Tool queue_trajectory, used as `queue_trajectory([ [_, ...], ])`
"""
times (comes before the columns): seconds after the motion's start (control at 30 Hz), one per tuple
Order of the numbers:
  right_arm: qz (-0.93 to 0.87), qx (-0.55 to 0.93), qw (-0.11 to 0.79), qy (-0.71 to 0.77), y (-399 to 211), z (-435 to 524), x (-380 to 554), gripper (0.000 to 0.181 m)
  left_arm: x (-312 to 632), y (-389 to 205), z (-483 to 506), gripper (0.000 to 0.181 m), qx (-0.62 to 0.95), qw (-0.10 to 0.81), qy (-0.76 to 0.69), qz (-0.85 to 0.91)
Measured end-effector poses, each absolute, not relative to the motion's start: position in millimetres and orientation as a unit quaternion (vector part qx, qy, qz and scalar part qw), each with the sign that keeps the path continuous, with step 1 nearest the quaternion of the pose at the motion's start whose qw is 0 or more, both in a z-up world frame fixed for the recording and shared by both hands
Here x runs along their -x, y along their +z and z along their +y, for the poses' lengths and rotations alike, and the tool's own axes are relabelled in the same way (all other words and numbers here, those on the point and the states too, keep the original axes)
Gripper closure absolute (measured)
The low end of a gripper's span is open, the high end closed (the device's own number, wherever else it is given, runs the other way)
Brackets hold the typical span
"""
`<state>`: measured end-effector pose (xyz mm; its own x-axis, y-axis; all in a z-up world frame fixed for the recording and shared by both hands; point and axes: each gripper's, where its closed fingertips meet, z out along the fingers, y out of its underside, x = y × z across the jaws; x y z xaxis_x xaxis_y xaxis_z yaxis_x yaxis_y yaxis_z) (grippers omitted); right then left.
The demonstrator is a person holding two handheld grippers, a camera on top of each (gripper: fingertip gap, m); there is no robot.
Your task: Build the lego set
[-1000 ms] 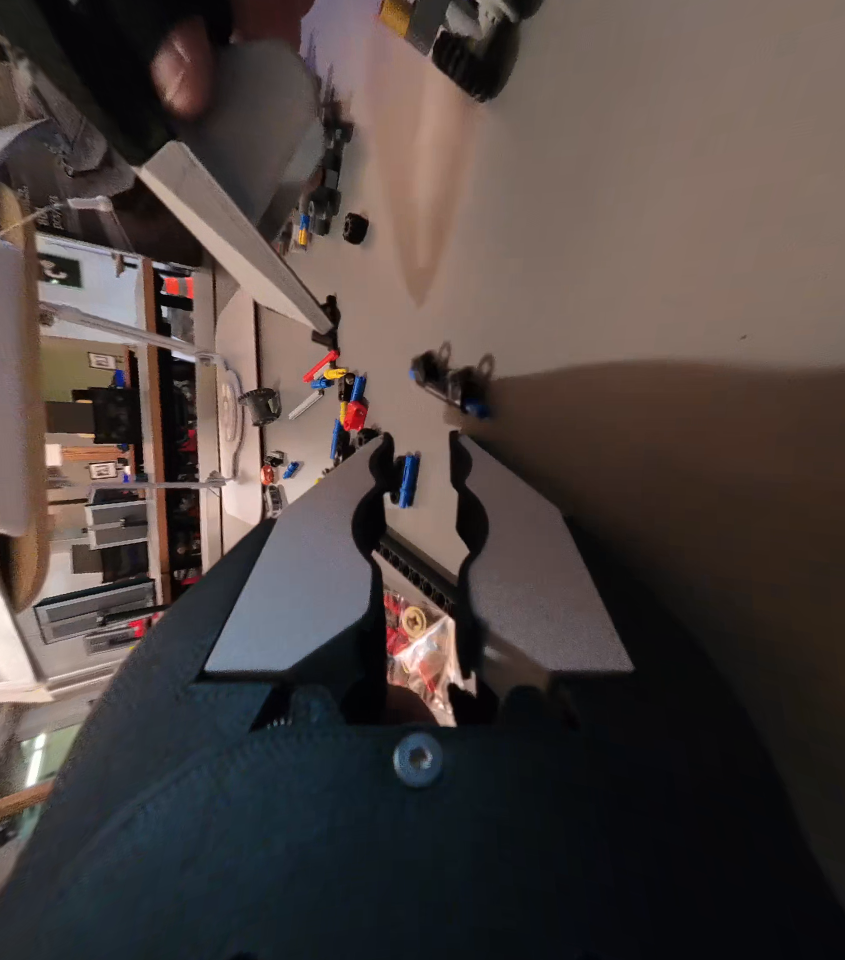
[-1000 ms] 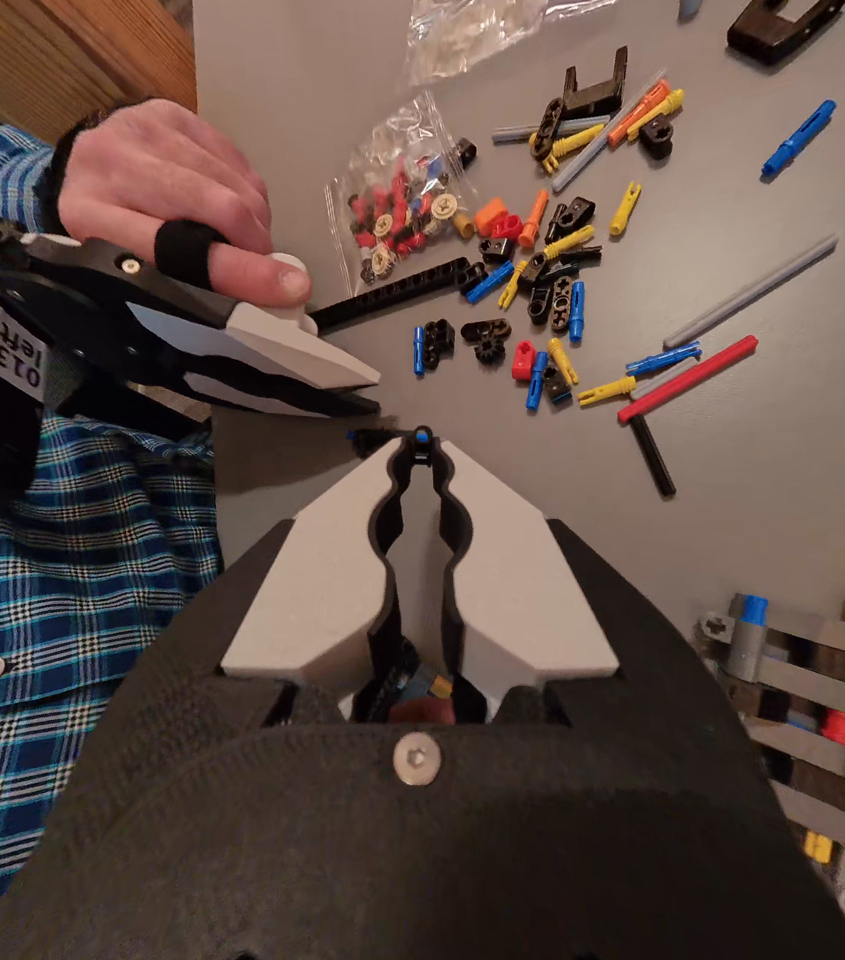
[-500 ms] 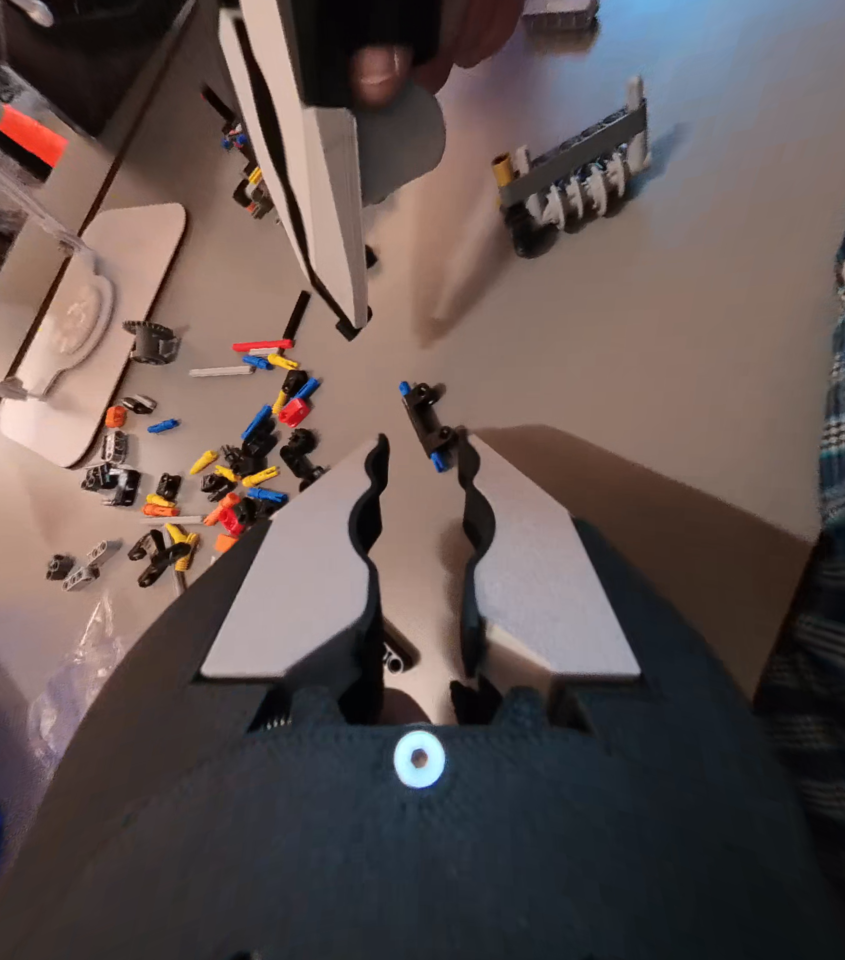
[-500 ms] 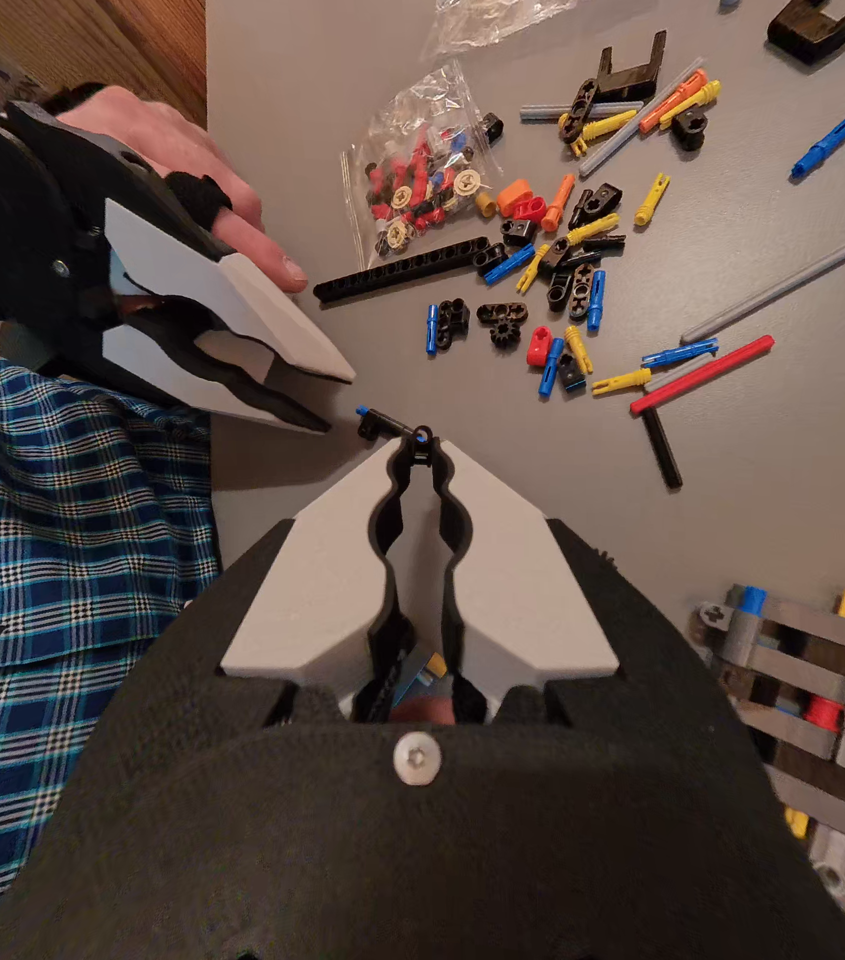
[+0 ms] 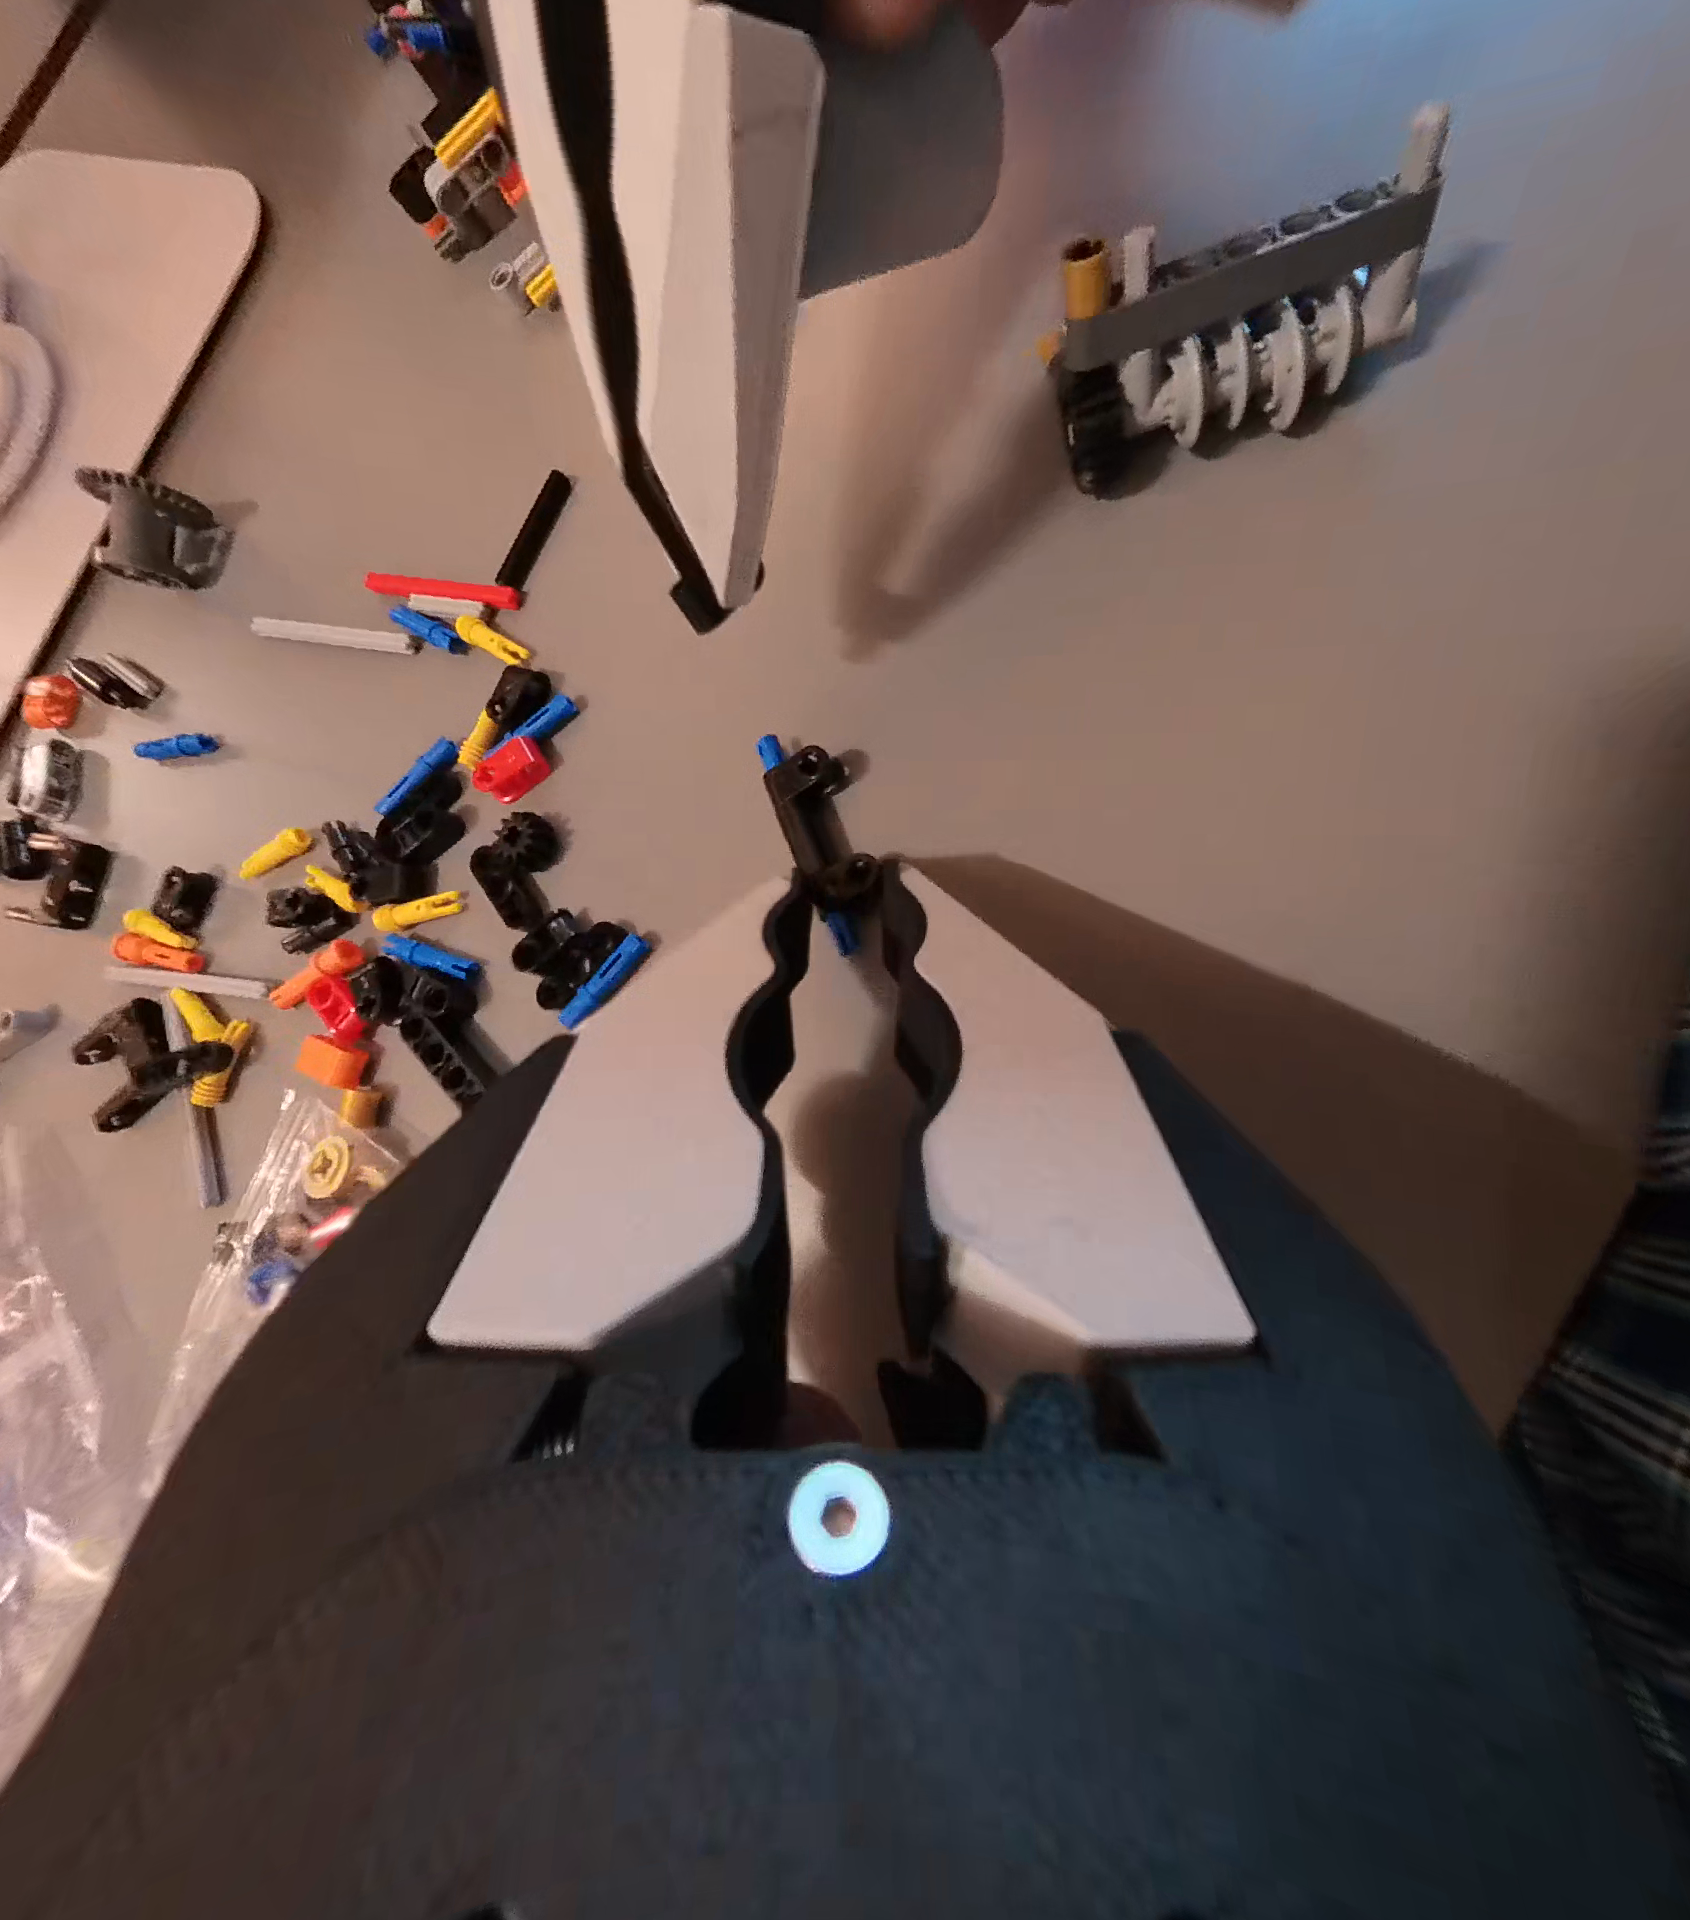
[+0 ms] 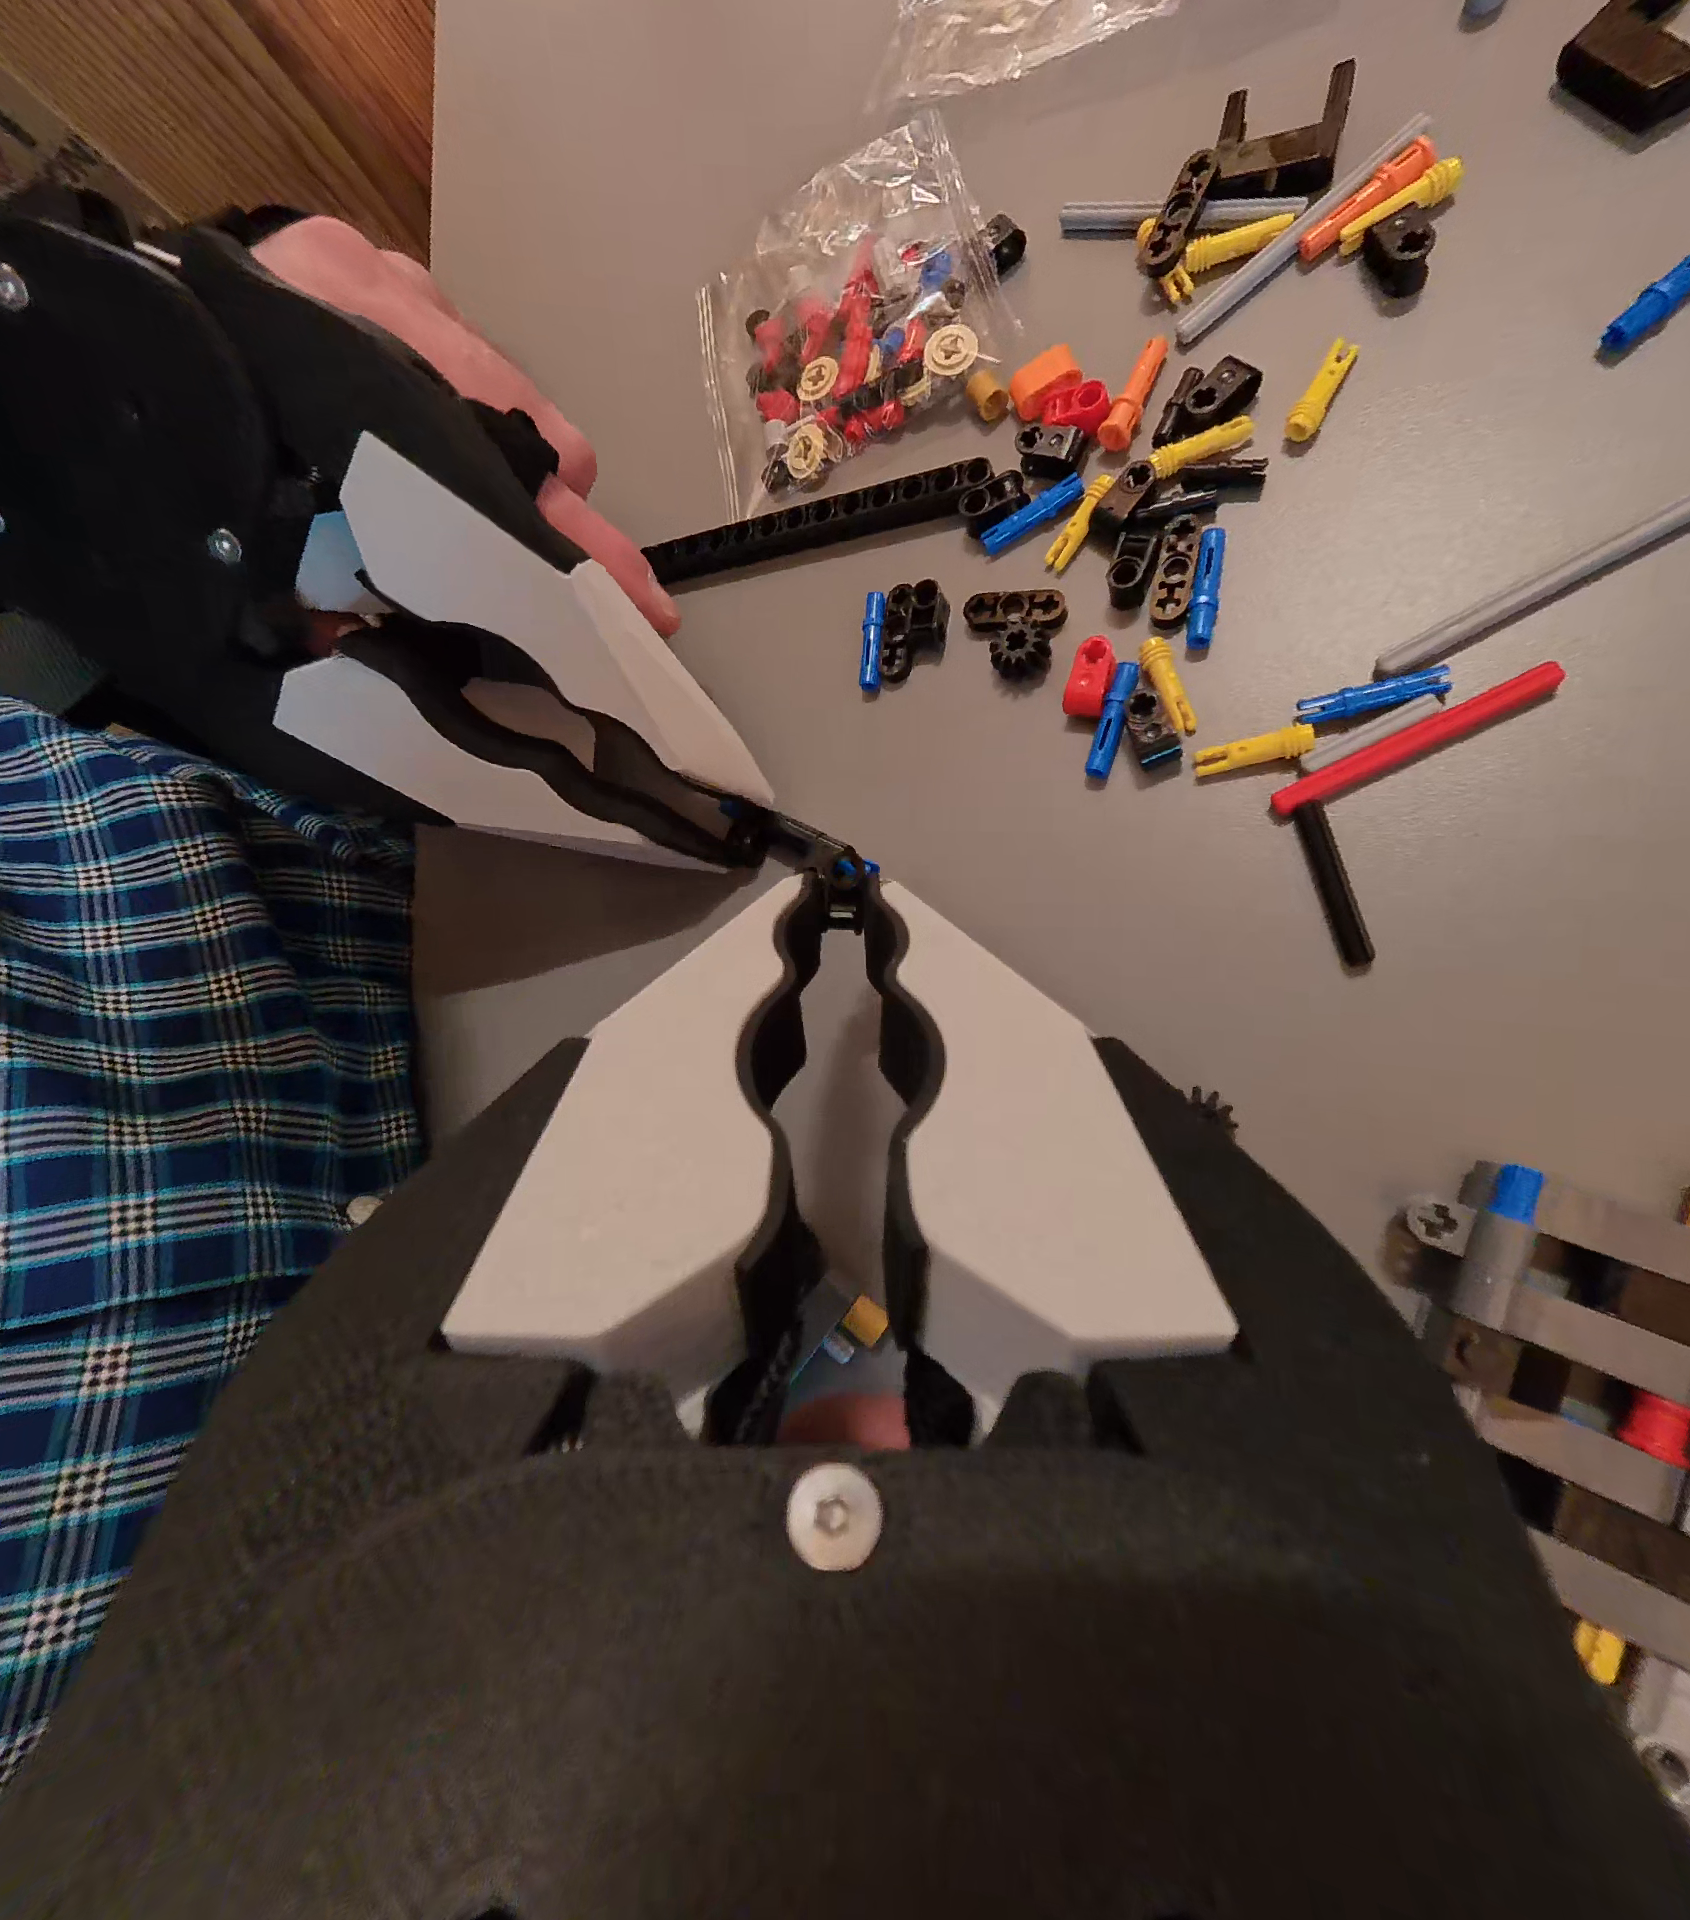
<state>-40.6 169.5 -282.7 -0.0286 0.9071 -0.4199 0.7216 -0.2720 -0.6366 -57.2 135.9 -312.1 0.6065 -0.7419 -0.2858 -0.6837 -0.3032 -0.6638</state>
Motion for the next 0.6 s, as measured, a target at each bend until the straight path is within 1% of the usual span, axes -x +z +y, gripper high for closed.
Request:
queue_trajectory([
  [0.03,-0.594,0.685,0.115,0.405,-282.7,168.9,41.3,0.176,55.5,-311.7,134.5,0.171,0.811,0.387,-0.055,0.436],
  [0.2,-0.604,0.678,0.110,0.405,-284.0,166.9,41.9,0.176,42.7,-303.6,127.5,0.171,0.841,0.359,-0.214,0.344],
  [0.27,-0.607,0.675,0.108,0.405,-284.4,166.0,41.2,0.176,44.1,-300.3,130.4,0.171,0.845,0.357,-0.250,0.310],
  [0.3,-0.610,0.674,0.107,0.403,-285.0,166.0,40.3,0.176,46.1,-300.2,132.1,0.171,0.844,0.363,-0.239,0.314],
  [0.37,-0.611,0.674,0.107,0.401,-286.3,166.6,38.6,0.176,52.5,-302.3,136.4,0.170,0.834,0.386,-0.154,0.364],
  [0.47,-0.613,0.672,0.104,0.401,-288.2,166.3,36.5,0.176,50.3,-309.6,132.3,0.169,0.808,0.382,-0.060,0.444],
  [0.6,-0.633,0.656,0.124,0.393,-286.2,166.4,35.3,0.176,52.2,-305.3,129.2,0.154,0.806,0.387,-0.074,0.442],
])
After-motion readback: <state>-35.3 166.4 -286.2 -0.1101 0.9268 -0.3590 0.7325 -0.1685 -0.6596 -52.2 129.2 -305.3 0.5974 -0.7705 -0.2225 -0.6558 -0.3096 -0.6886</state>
